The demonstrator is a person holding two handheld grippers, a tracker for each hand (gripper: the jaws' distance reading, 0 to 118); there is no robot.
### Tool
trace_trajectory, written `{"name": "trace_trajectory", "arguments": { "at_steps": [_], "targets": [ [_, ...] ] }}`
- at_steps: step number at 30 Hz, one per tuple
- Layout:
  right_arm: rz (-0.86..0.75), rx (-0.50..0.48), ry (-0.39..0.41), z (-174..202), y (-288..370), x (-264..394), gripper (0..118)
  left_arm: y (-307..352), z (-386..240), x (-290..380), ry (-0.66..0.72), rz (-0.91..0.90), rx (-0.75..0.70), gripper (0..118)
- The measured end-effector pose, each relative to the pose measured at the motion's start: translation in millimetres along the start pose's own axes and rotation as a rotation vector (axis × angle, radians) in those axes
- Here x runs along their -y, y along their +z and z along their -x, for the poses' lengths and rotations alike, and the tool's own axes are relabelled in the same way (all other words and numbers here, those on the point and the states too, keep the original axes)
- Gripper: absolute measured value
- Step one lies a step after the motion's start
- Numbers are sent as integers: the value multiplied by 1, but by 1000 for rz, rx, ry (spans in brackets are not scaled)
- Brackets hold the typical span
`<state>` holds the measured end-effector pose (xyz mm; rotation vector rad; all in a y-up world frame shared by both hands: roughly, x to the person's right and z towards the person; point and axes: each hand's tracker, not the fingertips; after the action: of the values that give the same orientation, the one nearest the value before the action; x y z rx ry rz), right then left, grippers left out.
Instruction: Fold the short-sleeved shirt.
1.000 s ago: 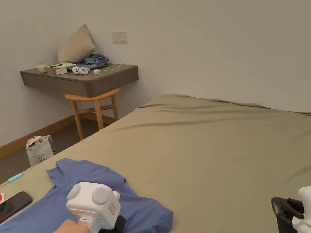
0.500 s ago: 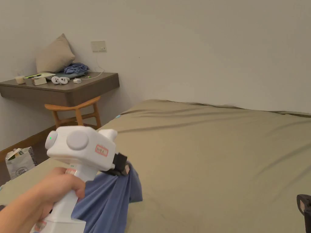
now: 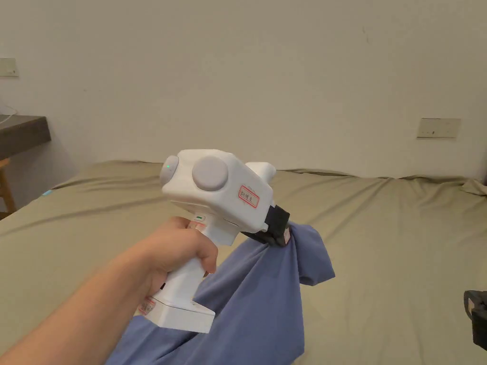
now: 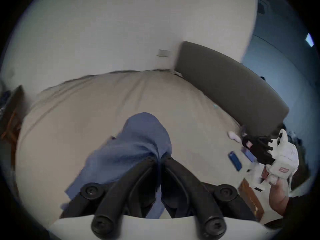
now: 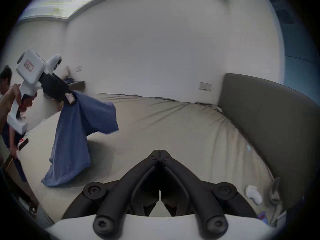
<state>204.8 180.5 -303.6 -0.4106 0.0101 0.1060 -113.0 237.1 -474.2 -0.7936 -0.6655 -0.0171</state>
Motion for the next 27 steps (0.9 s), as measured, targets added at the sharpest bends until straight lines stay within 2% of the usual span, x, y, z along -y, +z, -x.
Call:
{"name": "trace_trajectory", "arguments": {
  "at_steps": [7, 9, 11, 12, 13, 14, 15, 18, 24, 25, 26, 27],
  "targets": [
    [58, 154, -80, -65, 8, 21, 2, -137, -89, 42, -121, 198, 261, 1],
    [67, 174, -81, -74, 4, 26, 2, -166, -101, 62, -111, 234, 302, 1],
    [76, 182, -87, -79, -1, 30, 2, -185, -104, 77, -64, 241, 274, 2],
    [80, 180, -103, -81, -3, 32, 2, -192, -104, 83, -21, 237, 243, 16],
    [81, 174, -120, -82, -4, 34, 2, -195, -98, 85, 35, 221, 244, 50],
    [84, 158, -132, -82, -7, 35, 2, -195, -88, 85, 121, 230, 265, 94],
    [90, 153, -136, -81, -8, 35, 2, -193, -79, 86, 177, 244, 267, 116],
    [79, 108, -145, -75, -9, 34, 3, -146, -45, 75, 249, 164, 250, 117],
    [40, 25, -128, -53, -13, 17, 3, 1, 25, 83, 238, -113, -82, 116],
    [39, 14, -122, -50, -14, 15, 3, 21, 32, 91, 223, -162, -143, 110],
    [37, 2, -114, -45, -14, 13, 3, 46, 39, 103, 214, -221, -234, 92],
    [33, -1, -108, -42, -15, 13, 3, 67, 39, 115, 206, -271, -323, 43]
  ]
}}
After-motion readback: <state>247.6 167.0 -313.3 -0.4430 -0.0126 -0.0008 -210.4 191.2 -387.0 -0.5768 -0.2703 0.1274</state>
